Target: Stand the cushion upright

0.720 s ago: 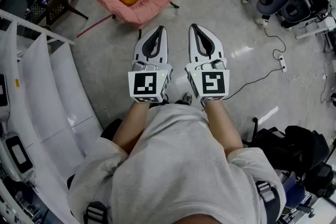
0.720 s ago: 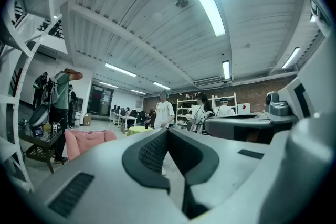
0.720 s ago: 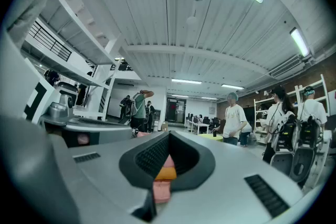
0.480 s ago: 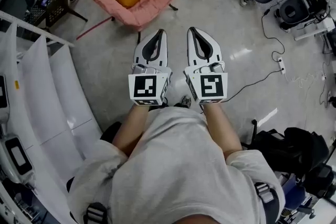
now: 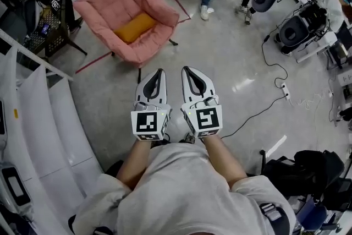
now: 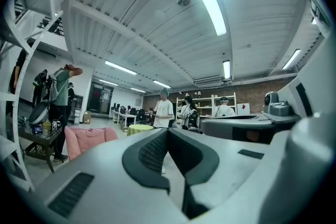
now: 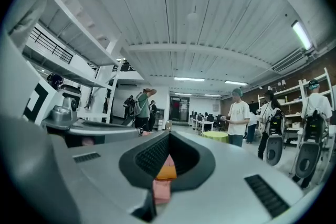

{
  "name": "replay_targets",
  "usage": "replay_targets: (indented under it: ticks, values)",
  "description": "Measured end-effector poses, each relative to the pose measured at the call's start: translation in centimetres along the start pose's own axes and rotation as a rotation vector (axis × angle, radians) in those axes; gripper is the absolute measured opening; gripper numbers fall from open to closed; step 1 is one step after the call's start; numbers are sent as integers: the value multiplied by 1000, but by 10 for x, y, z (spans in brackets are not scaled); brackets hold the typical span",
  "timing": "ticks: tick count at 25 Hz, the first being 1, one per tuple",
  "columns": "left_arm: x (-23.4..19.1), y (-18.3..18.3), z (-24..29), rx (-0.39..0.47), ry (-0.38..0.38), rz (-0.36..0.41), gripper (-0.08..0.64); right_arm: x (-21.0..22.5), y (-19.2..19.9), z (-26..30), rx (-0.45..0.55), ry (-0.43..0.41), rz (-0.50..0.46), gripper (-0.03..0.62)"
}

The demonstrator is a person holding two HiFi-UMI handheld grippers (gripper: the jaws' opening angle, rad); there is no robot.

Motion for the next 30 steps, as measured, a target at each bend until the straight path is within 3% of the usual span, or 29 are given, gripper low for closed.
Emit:
replay_targets:
  ticks: [21, 30]
  values:
    - [-126, 27, -58, -25, -37, -84, 11, -121, 21, 68, -75, -93, -18, 6]
    - [-159, 36, -22, -27, -57, -104, 11, -111, 26, 114, -72, -112, -9, 7]
Point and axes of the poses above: the fingertips, and each gripper's own axes: z forward along the fingers, x to its right, y out of its underside, the point moved 4 cm from there along -z, backward along the fingers, and after that the axes turned 15 degrees about y, right-handed, at the moved point
